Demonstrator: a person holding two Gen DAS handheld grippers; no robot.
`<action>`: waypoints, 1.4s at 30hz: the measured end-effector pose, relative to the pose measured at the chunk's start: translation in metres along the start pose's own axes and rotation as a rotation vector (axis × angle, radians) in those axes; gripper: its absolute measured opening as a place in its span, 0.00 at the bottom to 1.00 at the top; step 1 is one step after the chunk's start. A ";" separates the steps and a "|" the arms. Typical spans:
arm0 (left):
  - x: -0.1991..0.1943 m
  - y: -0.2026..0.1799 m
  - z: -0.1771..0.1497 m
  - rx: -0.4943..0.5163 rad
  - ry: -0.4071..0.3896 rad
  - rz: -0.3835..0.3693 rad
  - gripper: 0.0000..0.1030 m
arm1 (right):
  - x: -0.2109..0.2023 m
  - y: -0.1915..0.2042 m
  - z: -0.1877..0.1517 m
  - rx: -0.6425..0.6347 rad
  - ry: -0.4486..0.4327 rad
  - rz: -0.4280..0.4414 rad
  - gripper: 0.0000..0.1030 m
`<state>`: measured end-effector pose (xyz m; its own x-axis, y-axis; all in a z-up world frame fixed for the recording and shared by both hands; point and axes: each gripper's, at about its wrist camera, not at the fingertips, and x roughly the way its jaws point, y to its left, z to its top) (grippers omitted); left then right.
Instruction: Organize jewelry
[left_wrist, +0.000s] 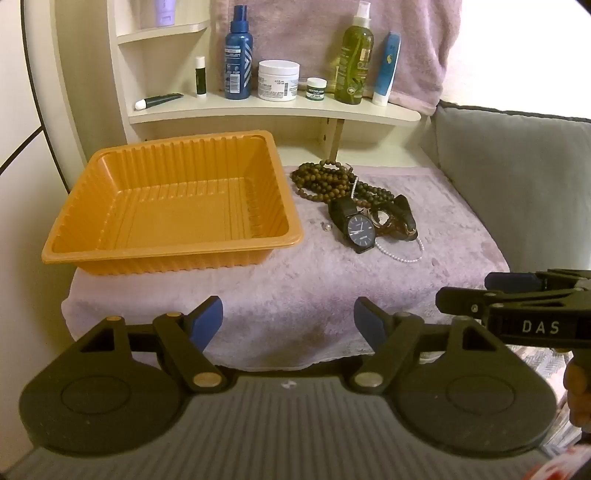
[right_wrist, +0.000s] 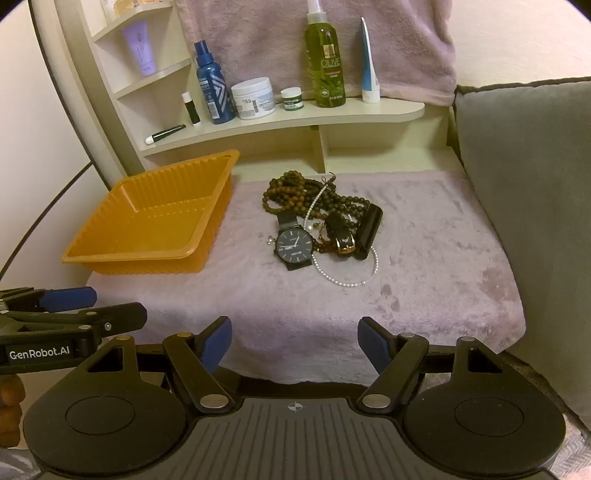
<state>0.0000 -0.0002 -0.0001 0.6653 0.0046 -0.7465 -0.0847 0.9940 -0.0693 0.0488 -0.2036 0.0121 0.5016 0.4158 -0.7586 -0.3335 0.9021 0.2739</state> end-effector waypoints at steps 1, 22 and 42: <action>0.000 0.000 0.000 -0.001 -0.001 -0.002 0.74 | 0.000 0.000 0.000 0.000 0.001 0.000 0.73; 0.000 0.000 0.000 -0.006 0.001 -0.007 0.74 | 0.000 0.000 0.000 0.000 0.001 0.001 0.73; 0.000 0.000 0.000 -0.008 0.002 -0.009 0.74 | 0.000 0.000 0.000 -0.001 0.000 0.000 0.73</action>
<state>-0.0001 0.0001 0.0001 0.6650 -0.0048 -0.7469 -0.0844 0.9931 -0.0814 0.0488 -0.2034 0.0117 0.5013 0.4157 -0.7589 -0.3342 0.9020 0.2734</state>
